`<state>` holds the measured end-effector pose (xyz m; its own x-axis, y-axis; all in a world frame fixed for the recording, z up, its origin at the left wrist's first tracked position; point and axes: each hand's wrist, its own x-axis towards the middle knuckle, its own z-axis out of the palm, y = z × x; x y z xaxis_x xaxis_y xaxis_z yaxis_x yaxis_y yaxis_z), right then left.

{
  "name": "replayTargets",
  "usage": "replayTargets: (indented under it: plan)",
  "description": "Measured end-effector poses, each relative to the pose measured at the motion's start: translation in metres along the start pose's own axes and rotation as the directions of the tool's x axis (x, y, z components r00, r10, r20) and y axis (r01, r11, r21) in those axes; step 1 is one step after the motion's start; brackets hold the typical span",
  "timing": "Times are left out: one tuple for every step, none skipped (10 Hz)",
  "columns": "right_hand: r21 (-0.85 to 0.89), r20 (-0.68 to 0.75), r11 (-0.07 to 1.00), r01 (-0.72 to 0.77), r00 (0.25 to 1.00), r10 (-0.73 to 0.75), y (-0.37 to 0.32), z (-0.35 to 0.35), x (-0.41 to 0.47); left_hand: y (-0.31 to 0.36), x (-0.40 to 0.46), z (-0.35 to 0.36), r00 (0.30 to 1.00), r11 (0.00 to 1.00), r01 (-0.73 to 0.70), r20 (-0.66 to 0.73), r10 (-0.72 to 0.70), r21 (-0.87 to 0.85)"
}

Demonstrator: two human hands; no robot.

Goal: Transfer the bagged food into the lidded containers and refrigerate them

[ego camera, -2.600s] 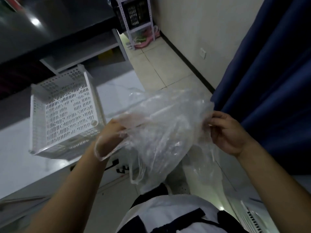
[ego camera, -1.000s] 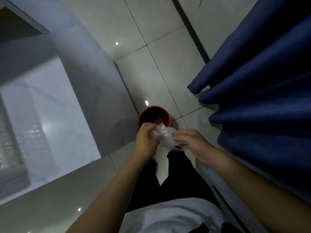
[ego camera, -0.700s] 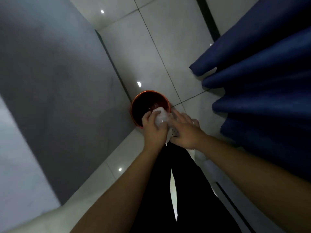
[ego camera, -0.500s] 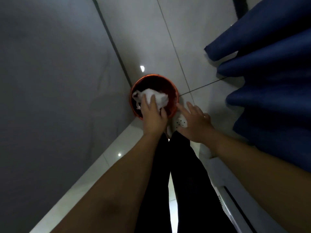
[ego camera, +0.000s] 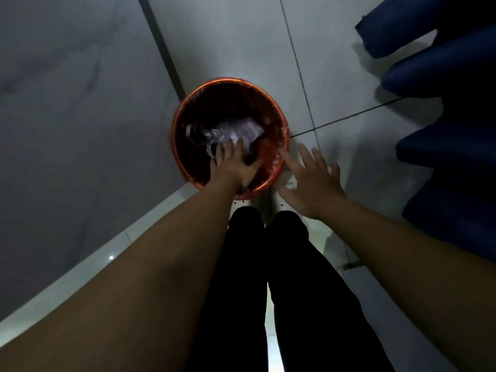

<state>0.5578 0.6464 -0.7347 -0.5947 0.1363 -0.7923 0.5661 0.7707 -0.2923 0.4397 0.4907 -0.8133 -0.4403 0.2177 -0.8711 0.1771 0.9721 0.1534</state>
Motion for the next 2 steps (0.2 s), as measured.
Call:
replayTargets:
  plan:
    - [-0.002,0.0,1.0,-0.029,1.0,0.029,0.011,0.002,-0.009,-0.001,-0.006,0.0,1.0,1.0,-0.022,-0.008,0.022,-0.005]
    - [-0.063,-0.002,0.998,-0.025,1.0,0.025,0.009,-0.028,-0.04,0.012,-0.057,-0.019,0.994,0.996,-0.089,-0.069,0.09,0.016]
